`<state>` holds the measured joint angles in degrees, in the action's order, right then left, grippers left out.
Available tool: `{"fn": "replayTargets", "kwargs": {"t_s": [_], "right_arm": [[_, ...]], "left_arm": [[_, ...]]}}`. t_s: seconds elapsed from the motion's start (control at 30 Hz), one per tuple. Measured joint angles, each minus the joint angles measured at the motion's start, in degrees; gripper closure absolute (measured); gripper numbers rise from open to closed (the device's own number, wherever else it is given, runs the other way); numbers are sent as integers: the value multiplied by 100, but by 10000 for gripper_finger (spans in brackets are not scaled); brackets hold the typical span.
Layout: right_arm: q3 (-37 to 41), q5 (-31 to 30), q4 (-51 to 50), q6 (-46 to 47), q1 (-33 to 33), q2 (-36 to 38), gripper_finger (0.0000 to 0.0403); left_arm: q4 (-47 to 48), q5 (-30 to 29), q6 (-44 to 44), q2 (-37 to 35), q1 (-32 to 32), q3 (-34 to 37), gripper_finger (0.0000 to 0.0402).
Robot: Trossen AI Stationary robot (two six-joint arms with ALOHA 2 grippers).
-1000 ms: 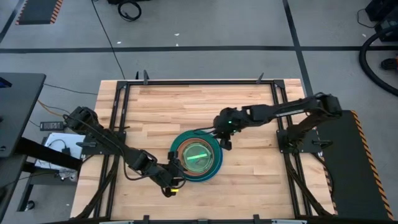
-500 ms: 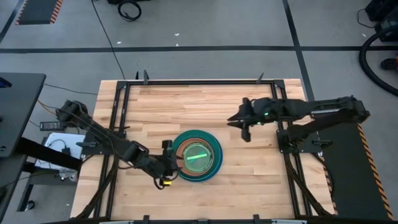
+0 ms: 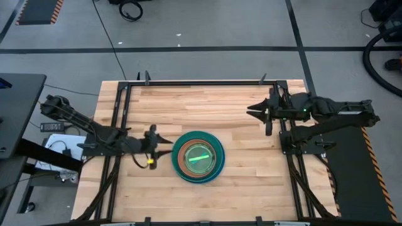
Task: Stack plastic plates
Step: Return to Home Position
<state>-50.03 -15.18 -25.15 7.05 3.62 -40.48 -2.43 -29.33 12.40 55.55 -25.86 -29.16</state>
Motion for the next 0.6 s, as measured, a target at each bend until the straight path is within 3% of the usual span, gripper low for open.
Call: {"fn": "replayTargets", "kwargs": {"t_s": [0.13,0.3,0.47,0.6], "right_arm": [[668,-273,744,-71,67,347,309],[1722,-199,1848,58,67,685,309],[2187,-185,2127,88,67,1042,309],[2200,-186,1908,217,67,1463,309]], "left_arm": [[-965,-175,-79,-691,105,825,226],[-1987,-445,-169,-1383,108,1669,226],[-1951,-668,-84,-2007,106,2081,226],[-1385,-870,-108,-2505,106,2132,226]]}}
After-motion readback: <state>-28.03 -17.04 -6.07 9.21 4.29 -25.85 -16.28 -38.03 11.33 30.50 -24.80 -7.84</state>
